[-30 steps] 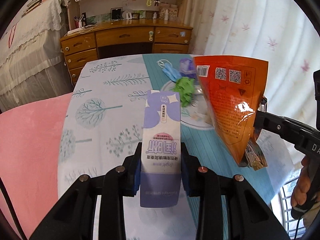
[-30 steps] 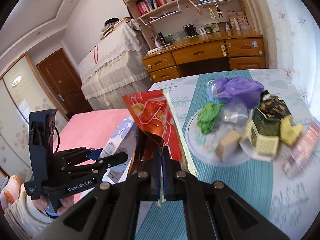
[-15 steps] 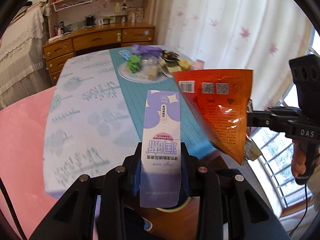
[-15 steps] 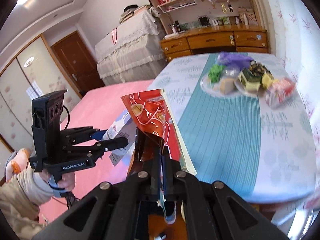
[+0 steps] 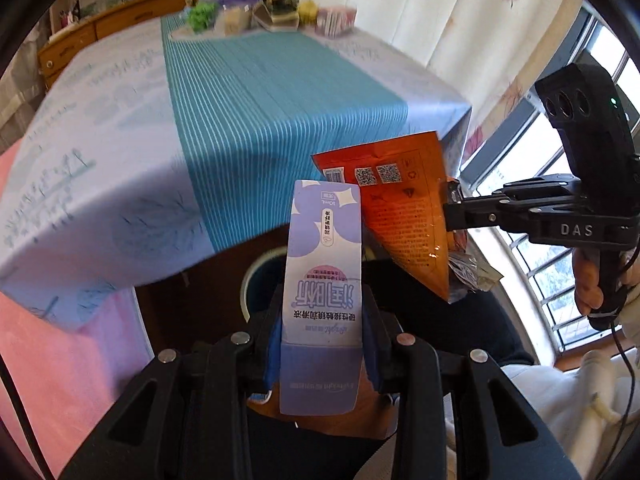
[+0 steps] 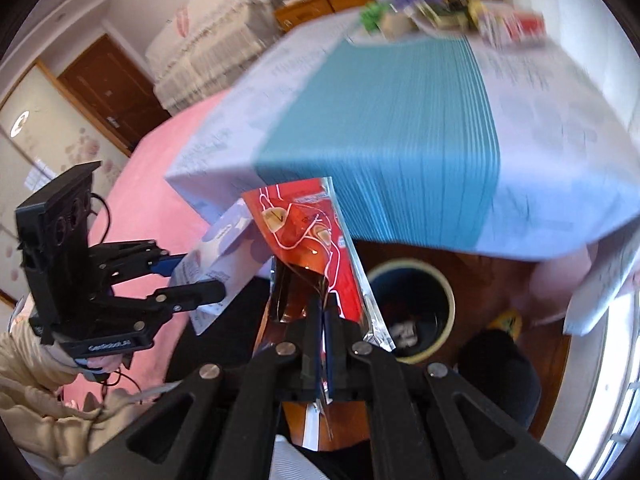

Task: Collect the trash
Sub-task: 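Carry the orange bag and lavender carton over the bin and release both, then raise both grippers from the bin back toward the table, then grasp the green-and-white carton with the left gripper while the right gripper grasps the pink carton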

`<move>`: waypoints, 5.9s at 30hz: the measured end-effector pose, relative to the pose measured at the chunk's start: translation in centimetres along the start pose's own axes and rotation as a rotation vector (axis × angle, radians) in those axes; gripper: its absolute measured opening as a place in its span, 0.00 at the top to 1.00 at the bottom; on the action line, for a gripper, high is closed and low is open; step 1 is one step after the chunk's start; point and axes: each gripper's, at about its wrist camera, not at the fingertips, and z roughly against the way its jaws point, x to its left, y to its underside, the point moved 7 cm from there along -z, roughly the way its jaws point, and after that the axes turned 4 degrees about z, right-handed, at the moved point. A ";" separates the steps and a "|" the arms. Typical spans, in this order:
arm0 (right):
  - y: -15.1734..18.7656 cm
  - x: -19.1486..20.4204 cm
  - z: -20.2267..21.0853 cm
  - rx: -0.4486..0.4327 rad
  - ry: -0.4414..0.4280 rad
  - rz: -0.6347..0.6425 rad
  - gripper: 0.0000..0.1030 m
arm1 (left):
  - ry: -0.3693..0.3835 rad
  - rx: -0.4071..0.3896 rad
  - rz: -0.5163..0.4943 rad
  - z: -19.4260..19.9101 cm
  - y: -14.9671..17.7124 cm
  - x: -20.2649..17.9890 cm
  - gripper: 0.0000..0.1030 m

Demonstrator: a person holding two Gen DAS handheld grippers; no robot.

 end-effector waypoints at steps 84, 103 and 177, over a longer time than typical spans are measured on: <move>9.0 -14.6 -24.2 0.251 0.321 -0.355 0.32 | -0.231 0.155 0.260 -25.6 4.5 6.8 0.28; 7.7 -8.0 -11.1 0.217 0.317 -0.091 0.32 | -0.204 -0.016 0.060 -10.8 3.4 1.7 0.28; -33.8 -26.5 -0.7 -0.192 0.324 -0.439 0.25 | -0.005 -0.011 0.230 -16.6 -45.2 7.3 0.54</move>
